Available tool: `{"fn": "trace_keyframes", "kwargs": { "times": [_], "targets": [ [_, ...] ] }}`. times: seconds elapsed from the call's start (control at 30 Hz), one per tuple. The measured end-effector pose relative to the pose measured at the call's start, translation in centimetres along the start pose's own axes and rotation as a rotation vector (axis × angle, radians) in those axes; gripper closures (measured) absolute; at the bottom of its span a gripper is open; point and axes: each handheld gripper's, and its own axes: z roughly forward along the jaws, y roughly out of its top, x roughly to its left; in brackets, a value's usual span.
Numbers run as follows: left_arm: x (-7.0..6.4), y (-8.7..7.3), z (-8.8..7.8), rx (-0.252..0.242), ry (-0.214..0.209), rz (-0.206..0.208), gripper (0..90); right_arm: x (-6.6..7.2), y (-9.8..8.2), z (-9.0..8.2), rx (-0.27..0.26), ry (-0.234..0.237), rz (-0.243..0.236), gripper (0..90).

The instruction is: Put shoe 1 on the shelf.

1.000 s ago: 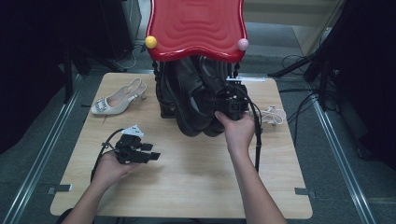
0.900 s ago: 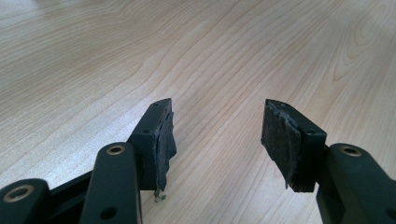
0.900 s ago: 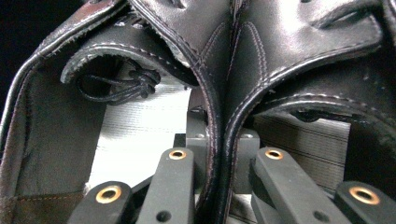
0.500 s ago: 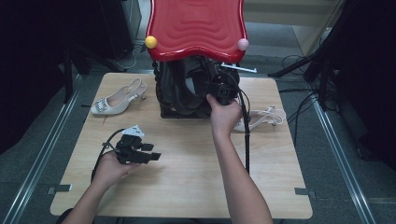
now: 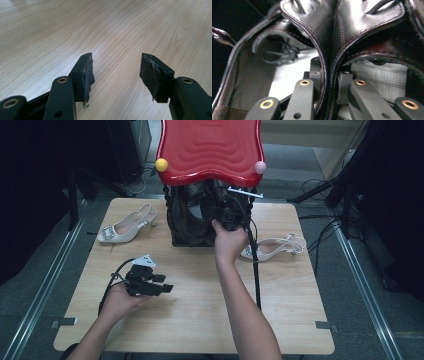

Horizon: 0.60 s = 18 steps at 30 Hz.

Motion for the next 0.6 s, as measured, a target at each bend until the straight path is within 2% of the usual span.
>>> {"fn": "trace_keyframes", "kwargs": {
  "times": [0.33,0.4,0.5,0.6],
  "targets": [
    [-0.2,0.1,0.1,-0.001,-0.003,0.000,44.3,0.2,0.1,0.3,0.010,-0.002,0.002,78.2],
    [-0.2,0.1,0.1,-0.001,-0.004,-0.001,44.2,0.4,-0.1,0.5,0.007,-0.009,-0.012,76.7],
    [-0.1,0.1,0.0,-0.004,-0.007,-0.005,44.3,0.8,-0.2,0.9,0.034,-0.012,-0.048,73.3],
    [-0.1,0.1,0.0,-0.004,-0.007,-0.003,44.3,1.2,-0.5,1.2,0.042,-0.029,-0.060,72.1]
  ]
}}
